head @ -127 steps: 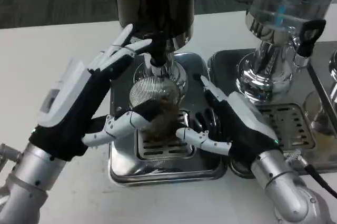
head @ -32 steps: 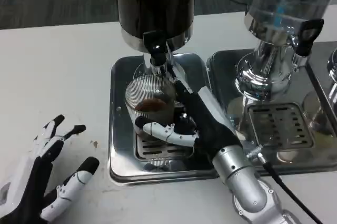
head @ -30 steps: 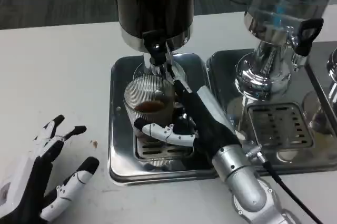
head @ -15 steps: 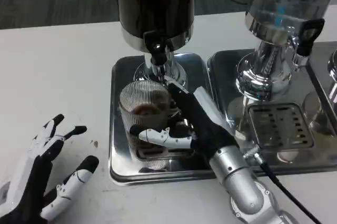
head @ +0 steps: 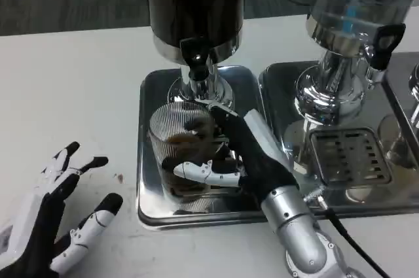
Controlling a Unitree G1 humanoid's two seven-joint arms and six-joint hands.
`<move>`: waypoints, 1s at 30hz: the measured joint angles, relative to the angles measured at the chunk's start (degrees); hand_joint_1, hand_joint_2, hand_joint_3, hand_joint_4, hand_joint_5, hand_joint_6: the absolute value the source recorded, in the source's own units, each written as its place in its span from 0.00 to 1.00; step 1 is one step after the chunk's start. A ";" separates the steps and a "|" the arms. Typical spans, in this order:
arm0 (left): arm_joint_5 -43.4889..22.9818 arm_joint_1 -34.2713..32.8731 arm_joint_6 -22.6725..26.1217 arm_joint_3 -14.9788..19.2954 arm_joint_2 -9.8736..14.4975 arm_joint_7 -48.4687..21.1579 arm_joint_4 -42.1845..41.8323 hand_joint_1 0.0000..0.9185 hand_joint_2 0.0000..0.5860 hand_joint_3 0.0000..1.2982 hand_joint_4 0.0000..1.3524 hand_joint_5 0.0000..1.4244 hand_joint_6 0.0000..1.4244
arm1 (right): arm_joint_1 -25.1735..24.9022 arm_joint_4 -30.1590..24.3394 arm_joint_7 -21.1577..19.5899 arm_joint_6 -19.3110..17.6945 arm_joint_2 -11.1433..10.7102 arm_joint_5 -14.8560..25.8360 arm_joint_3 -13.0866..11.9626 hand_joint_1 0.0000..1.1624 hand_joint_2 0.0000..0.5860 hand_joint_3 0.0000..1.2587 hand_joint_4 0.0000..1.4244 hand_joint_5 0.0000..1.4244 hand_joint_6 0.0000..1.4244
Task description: Grasp the cup under the faucet to collect the drink, then remove the cup.
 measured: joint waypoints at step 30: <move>-0.04 -0.39 0.00 -0.73 0.01 -0.01 0.09 0.00 0.31 0.21 0.00 0.00 0.00 | 1.64 3.41 -8.09 -6.72 -0.37 -2.41 -1.31 0.89 0.22 0.35 0.41 0.59 0.91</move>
